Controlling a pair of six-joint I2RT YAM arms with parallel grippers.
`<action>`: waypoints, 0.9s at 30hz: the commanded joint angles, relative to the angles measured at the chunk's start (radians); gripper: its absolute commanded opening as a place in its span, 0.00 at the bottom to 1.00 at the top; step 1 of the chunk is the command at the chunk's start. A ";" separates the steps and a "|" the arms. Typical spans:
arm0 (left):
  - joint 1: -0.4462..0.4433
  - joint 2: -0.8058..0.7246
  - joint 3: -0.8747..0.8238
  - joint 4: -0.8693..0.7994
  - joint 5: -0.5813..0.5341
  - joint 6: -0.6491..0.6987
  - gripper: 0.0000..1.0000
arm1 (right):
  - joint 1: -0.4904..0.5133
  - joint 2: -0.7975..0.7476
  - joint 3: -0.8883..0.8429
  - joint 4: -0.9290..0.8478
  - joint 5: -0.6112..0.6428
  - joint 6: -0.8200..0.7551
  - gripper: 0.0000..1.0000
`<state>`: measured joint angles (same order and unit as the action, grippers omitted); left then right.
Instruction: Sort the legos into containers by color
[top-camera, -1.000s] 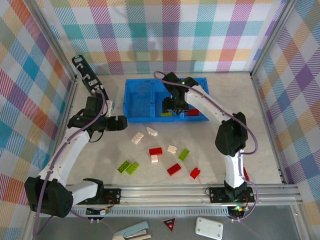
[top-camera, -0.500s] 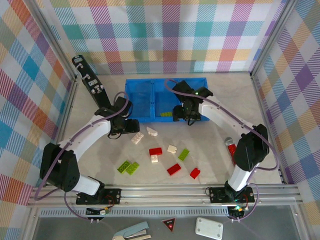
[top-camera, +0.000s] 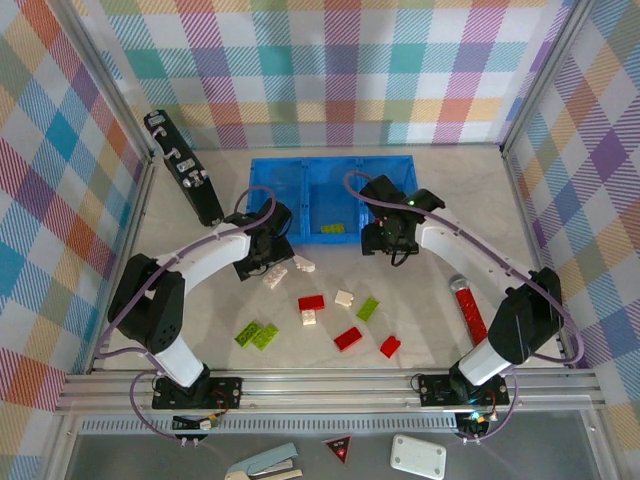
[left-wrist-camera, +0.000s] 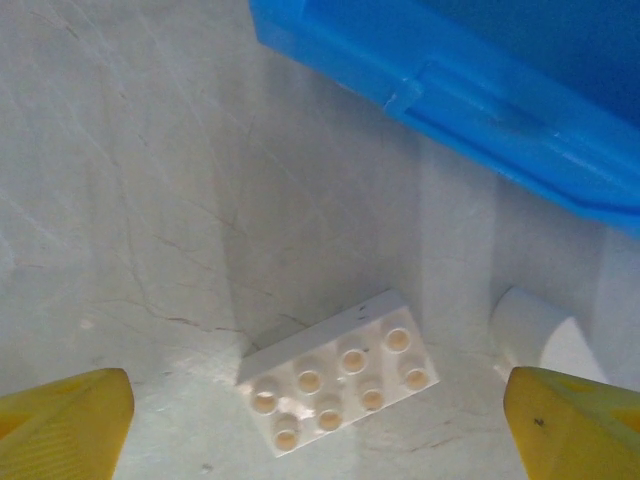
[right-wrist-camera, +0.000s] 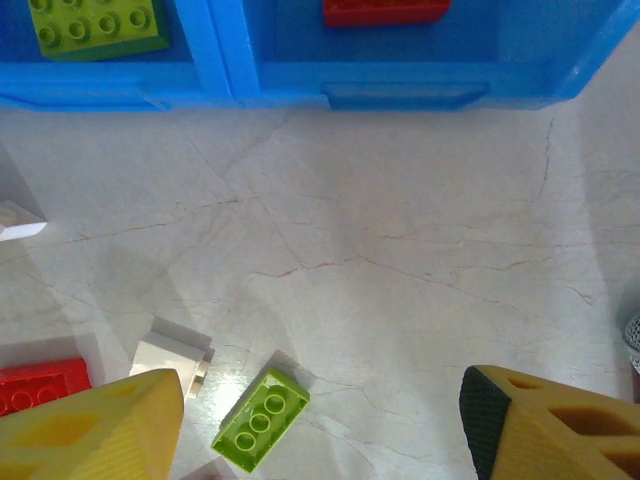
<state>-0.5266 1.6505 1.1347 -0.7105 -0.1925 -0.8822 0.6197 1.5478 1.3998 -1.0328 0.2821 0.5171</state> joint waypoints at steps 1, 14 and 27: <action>-0.007 0.021 -0.032 0.043 0.012 -0.095 0.96 | -0.017 -0.045 -0.029 -0.001 0.019 0.021 0.75; -0.009 0.092 -0.086 0.118 0.080 -0.145 0.90 | -0.037 -0.118 -0.074 -0.007 0.026 0.030 0.74; -0.009 0.086 -0.129 0.159 0.095 -0.154 0.72 | -0.038 -0.132 -0.091 -0.002 0.023 0.036 0.73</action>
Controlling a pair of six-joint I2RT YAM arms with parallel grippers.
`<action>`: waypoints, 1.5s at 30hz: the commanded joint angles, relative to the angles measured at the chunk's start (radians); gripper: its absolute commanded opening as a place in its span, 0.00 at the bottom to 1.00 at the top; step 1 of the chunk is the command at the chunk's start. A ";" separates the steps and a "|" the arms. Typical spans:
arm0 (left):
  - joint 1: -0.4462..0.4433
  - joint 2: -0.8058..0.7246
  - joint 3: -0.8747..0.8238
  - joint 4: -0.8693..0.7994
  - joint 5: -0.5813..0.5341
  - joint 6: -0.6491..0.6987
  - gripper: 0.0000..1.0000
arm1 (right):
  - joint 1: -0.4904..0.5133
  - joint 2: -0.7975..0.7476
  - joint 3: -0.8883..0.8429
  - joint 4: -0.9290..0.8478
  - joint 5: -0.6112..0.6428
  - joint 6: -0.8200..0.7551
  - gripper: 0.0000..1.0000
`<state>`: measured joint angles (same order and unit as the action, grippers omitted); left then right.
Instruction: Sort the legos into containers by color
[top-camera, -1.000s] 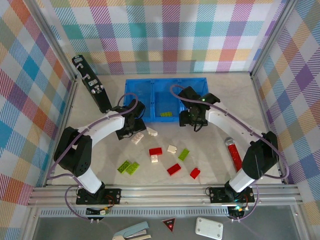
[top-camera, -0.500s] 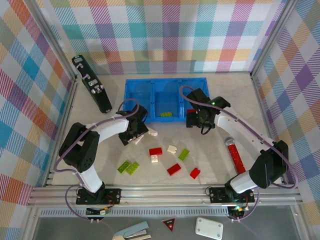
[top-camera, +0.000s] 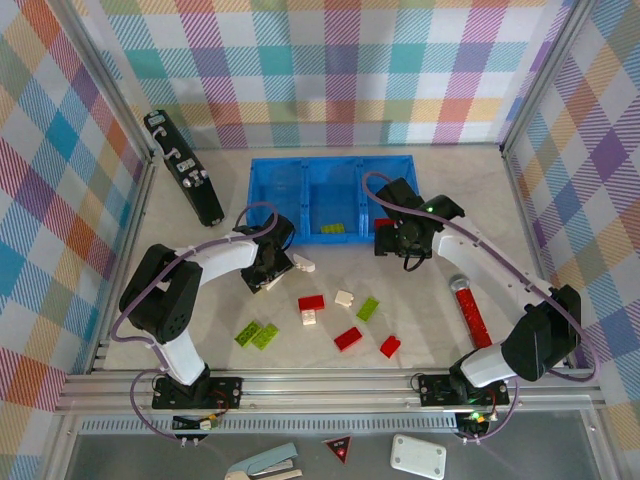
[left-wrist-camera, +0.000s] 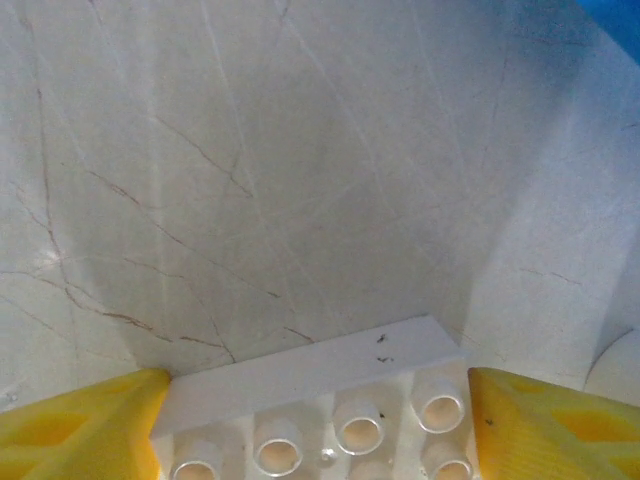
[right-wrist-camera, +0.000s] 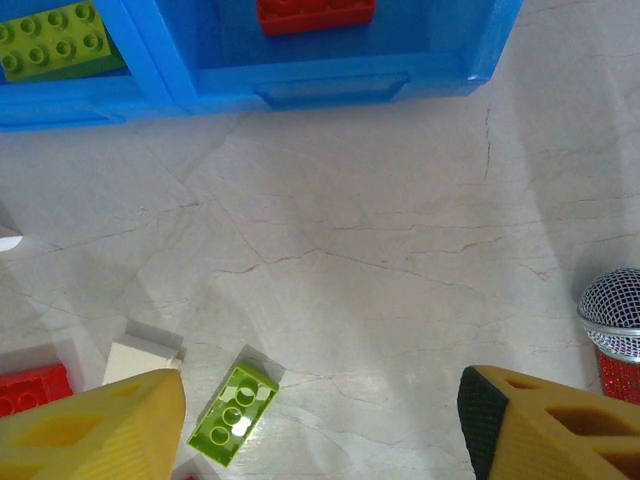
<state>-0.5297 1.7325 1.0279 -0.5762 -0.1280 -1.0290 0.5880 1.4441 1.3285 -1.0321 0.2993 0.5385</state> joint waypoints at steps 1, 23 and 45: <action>-0.006 0.004 -0.024 0.026 0.030 -0.007 0.71 | -0.007 -0.028 -0.022 -0.002 0.004 0.017 0.73; -0.006 -0.106 0.034 -0.062 -0.043 0.214 0.59 | -0.007 -0.039 -0.046 0.004 -0.013 0.035 0.73; 0.055 -0.056 0.332 -0.159 0.010 0.829 0.50 | -0.007 -0.098 -0.045 -0.063 0.044 0.040 0.73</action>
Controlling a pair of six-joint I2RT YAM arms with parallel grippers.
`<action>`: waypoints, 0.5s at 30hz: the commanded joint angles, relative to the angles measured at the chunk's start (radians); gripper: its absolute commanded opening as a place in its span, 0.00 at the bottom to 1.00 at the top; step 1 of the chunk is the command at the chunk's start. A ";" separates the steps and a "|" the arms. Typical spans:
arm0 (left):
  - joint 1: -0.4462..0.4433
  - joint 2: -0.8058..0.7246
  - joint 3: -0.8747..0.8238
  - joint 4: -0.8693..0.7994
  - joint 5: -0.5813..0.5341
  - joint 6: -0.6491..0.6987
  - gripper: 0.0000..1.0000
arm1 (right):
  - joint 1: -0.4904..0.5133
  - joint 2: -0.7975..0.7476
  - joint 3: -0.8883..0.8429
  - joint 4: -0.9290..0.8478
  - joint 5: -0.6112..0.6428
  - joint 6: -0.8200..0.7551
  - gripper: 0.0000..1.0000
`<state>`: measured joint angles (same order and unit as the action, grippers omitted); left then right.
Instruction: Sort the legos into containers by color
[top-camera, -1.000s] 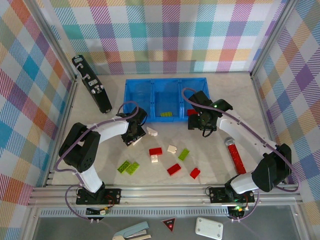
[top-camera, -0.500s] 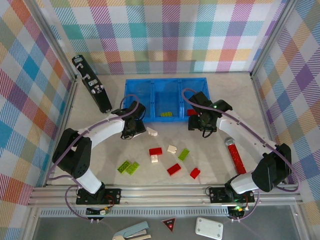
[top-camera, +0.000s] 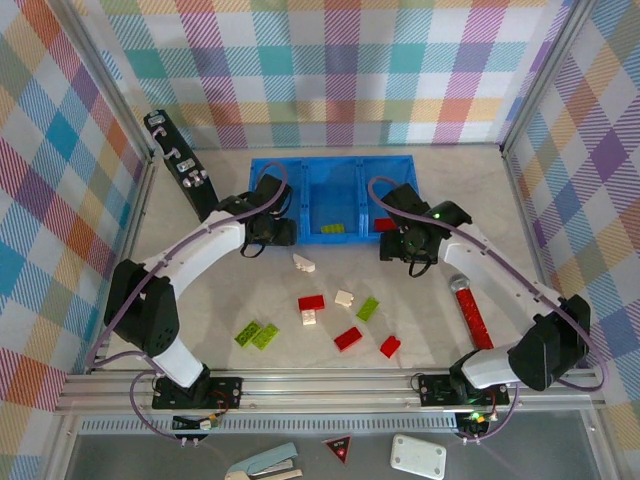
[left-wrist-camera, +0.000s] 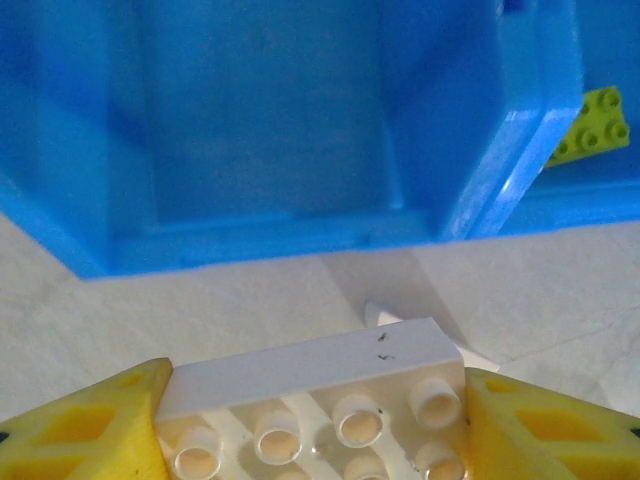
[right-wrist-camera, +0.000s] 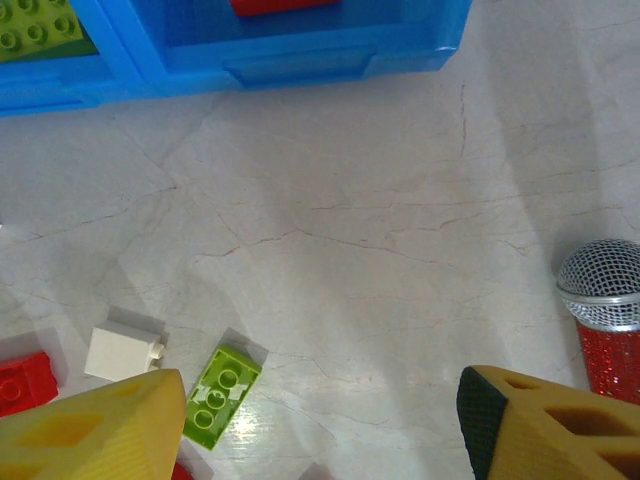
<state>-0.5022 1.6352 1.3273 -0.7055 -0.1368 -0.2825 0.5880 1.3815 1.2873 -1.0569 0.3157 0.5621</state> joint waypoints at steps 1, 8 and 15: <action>0.037 0.055 0.047 -0.029 0.028 0.089 0.50 | -0.007 -0.042 -0.002 -0.043 0.032 0.019 0.73; 0.081 0.157 0.152 -0.052 0.071 0.130 0.50 | -0.007 -0.067 0.007 -0.075 0.046 0.029 0.73; 0.118 0.269 0.261 -0.075 0.112 0.134 0.51 | -0.007 -0.090 0.000 -0.090 0.054 0.040 0.73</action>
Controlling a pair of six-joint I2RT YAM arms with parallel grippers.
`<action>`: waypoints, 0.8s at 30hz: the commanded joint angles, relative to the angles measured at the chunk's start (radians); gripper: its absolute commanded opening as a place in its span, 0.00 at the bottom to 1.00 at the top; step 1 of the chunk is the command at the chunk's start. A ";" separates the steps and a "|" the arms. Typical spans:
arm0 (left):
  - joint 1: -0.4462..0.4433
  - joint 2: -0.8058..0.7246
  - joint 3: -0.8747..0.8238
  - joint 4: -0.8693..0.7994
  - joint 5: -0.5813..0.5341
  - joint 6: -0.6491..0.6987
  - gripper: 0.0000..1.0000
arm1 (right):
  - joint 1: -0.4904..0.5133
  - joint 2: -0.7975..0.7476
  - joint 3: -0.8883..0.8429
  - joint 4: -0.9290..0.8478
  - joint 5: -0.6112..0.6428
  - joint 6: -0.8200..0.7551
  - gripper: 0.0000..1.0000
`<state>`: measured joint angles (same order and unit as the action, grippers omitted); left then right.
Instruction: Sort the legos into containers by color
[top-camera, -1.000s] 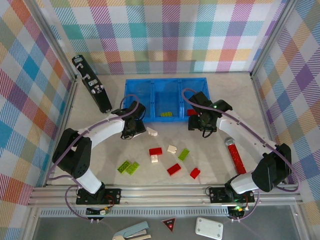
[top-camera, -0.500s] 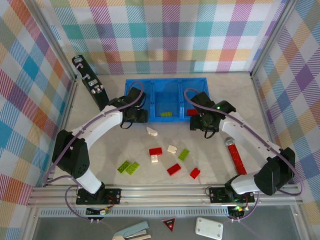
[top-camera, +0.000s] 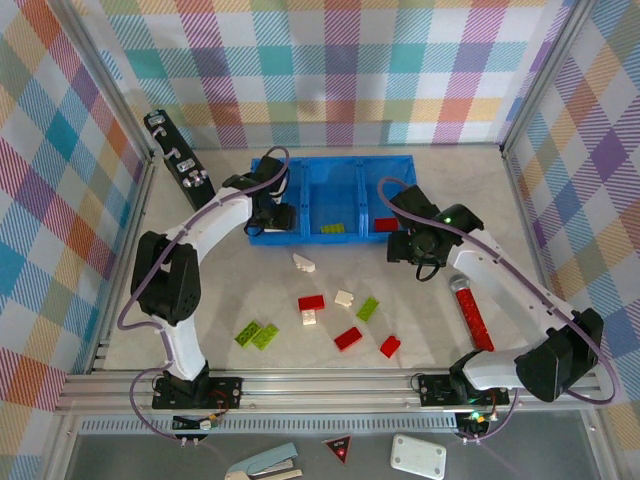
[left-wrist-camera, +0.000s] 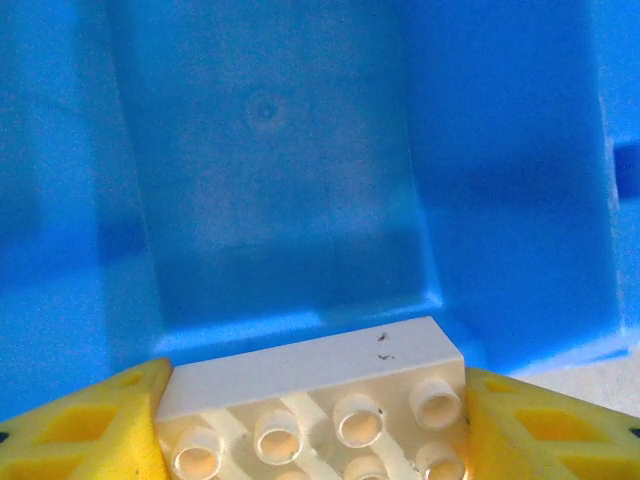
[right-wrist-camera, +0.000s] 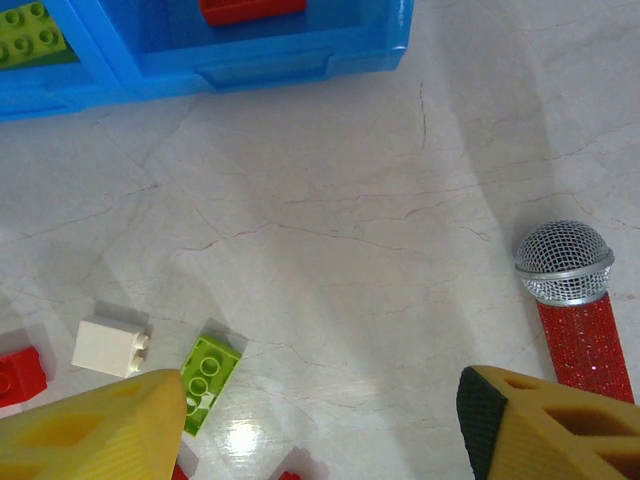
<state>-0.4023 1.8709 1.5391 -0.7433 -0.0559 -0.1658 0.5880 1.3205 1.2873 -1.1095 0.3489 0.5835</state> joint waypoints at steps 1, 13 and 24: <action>0.020 0.050 0.065 -0.042 0.035 0.013 0.51 | -0.007 -0.029 0.001 -0.038 0.022 0.020 0.73; 0.040 0.206 0.155 -0.050 0.012 0.018 0.51 | -0.007 -0.035 0.031 -0.054 0.023 0.012 0.73; 0.056 0.286 0.181 -0.042 0.037 0.020 0.54 | -0.007 -0.036 0.029 -0.062 0.016 0.019 0.73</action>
<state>-0.3550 2.1372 1.6863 -0.7609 -0.0410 -0.1627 0.5880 1.3056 1.2919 -1.1461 0.3592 0.5880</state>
